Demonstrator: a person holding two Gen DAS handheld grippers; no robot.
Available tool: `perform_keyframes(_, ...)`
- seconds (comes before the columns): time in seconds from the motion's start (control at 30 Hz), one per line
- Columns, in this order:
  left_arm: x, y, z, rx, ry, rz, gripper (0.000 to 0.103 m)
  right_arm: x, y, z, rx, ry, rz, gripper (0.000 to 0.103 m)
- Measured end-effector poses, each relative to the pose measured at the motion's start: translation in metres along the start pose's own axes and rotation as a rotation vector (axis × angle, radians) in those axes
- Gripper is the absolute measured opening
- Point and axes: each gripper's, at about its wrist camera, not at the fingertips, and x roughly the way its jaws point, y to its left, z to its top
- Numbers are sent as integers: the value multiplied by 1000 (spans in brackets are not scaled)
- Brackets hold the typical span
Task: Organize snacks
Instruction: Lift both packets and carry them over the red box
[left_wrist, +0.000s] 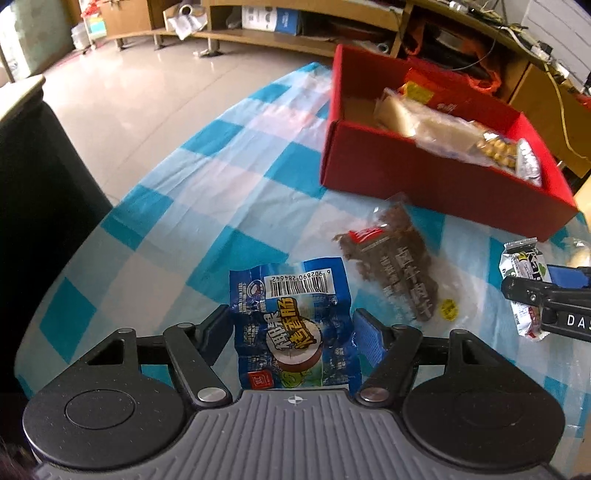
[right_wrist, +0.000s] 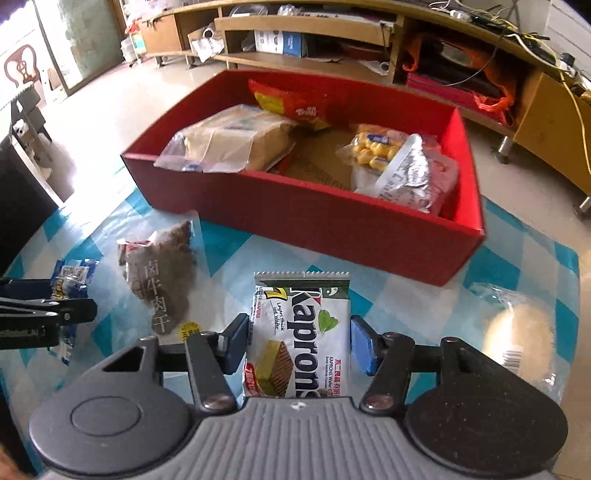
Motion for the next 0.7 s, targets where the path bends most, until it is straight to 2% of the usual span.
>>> perform_keyframes(0.27,-22,-9,6,18,-64,-29,76,-27,-3,3,41,-64,17,57)
perform_keyframes(0.7,-39,-28,14,57,-133,-43,76,-46,0,8,53,-127,34,57)
